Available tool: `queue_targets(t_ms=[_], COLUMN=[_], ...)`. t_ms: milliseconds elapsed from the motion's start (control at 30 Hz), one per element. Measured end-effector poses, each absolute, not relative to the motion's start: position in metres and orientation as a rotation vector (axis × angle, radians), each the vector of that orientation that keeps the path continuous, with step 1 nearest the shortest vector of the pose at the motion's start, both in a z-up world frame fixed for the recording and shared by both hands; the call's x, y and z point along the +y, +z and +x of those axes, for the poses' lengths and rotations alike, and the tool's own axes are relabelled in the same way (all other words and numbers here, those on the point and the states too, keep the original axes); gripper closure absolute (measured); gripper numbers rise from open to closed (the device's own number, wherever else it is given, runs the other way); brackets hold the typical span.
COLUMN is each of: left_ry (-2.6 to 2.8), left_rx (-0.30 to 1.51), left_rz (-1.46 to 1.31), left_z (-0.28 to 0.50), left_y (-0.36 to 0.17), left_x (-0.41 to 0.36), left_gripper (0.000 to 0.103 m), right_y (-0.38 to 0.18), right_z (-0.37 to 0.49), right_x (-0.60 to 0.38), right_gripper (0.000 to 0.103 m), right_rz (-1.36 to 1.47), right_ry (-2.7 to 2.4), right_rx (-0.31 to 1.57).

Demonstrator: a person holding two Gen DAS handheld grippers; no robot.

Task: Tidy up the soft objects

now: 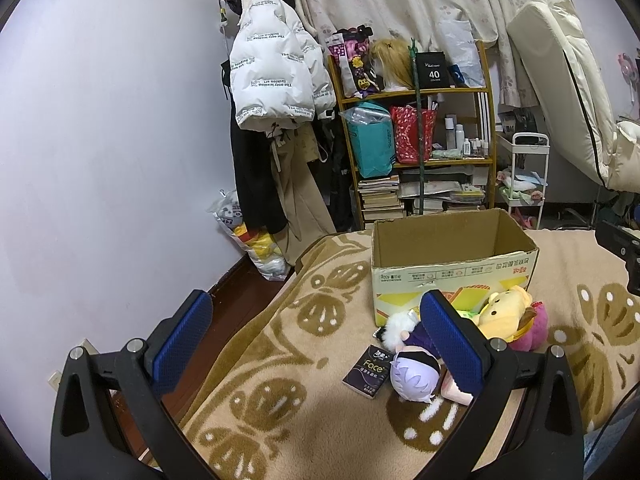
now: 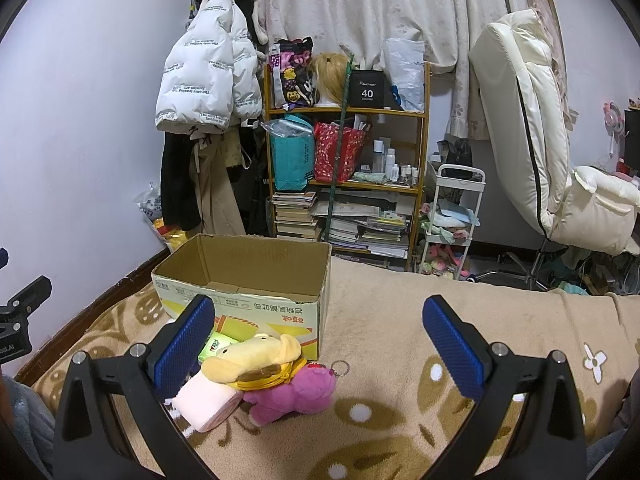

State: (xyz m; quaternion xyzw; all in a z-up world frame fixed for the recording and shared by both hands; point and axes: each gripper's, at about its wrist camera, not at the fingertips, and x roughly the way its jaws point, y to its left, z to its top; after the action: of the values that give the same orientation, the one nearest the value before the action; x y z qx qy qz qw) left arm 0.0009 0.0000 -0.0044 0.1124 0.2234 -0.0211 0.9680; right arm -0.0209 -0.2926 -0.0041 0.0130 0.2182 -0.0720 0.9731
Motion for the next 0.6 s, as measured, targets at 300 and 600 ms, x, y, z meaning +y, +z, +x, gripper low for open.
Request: queue_targets(t_ms=[300, 600], left_ry=[-0.045, -0.045], left_rx=[0.452, 0.451], left_rz=[0.227, 0.229], left_z=[0.0011, 0.0007], left_y=[-0.0033, -0.0041], left_x=[0.0024, 0.0008], left_gripper=[0.001, 0.001], right_y=[-0.0078, -0.0085], right_z=[-0.0200, -0.0200], right_x=[-0.2925, -0.2908], right_gripper=[0.000, 0.000], right_rz=[0.020, 0.018], right_ry=[-0.138, -0.139], right_rx=[0.446, 0.446])
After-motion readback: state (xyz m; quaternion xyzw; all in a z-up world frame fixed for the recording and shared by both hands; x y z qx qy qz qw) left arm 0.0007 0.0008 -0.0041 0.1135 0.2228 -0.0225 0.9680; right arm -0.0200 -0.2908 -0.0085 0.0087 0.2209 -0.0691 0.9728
